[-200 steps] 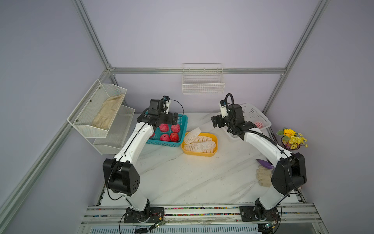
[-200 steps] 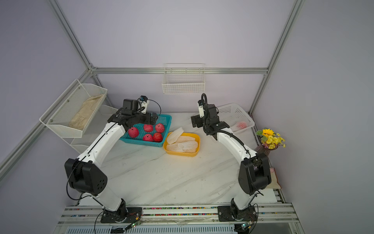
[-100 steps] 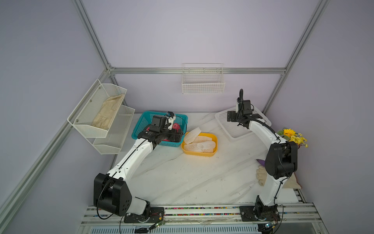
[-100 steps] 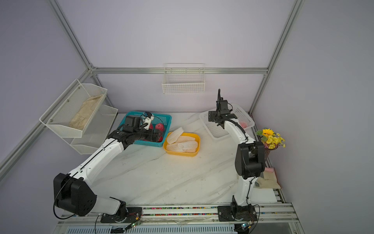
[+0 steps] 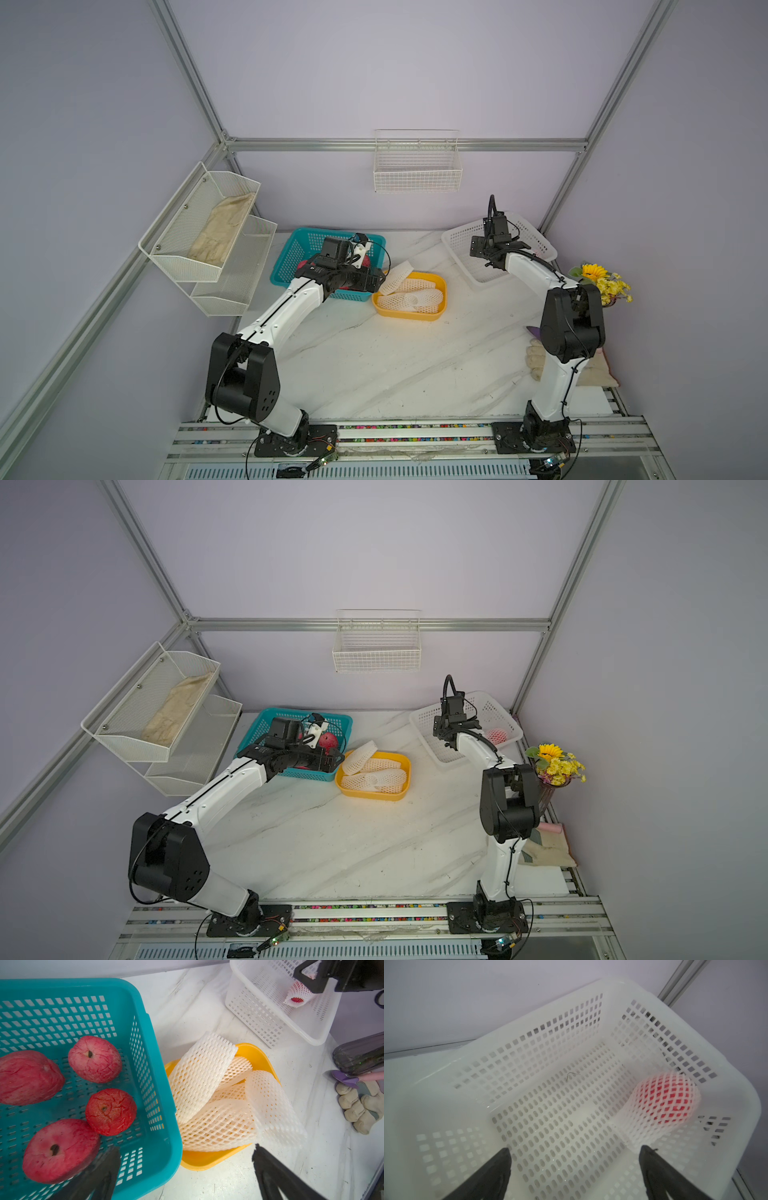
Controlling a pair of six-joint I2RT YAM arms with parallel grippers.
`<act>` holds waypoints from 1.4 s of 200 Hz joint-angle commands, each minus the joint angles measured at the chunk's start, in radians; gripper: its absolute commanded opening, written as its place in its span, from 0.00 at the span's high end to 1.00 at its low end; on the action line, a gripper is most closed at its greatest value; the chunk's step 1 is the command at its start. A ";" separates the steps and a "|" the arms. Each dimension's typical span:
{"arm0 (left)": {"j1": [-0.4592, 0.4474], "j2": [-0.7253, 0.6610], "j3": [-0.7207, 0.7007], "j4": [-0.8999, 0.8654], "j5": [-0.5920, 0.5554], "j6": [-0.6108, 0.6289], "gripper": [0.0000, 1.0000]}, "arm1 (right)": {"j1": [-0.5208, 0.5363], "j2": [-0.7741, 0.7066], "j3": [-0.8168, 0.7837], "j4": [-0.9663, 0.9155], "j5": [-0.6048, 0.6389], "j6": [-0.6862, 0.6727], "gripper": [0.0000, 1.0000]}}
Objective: Remove foam nets from apples
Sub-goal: Pick up the apple from the basket.
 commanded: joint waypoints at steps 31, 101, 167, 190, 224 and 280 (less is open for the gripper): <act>-0.003 0.029 0.039 0.051 0.061 0.044 0.00 | -0.017 0.198 0.267 -0.031 0.175 0.089 0.03; -0.003 0.070 0.041 0.058 0.098 0.039 0.00 | -0.110 0.346 0.471 -0.170 0.218 0.200 0.03; -0.002 0.087 0.011 0.086 0.114 0.006 0.00 | -0.191 0.365 0.493 -0.224 0.189 0.248 0.03; -0.003 0.096 0.014 0.087 0.119 0.003 0.00 | -0.203 0.377 0.501 -0.255 0.163 0.270 0.03; -0.004 0.099 0.013 0.086 0.119 -0.002 0.00 | -0.210 0.432 0.564 -0.324 0.137 0.258 0.03; -0.004 0.092 0.007 0.088 0.116 -0.010 0.00 | -0.211 0.454 0.586 -0.308 -0.058 0.228 0.03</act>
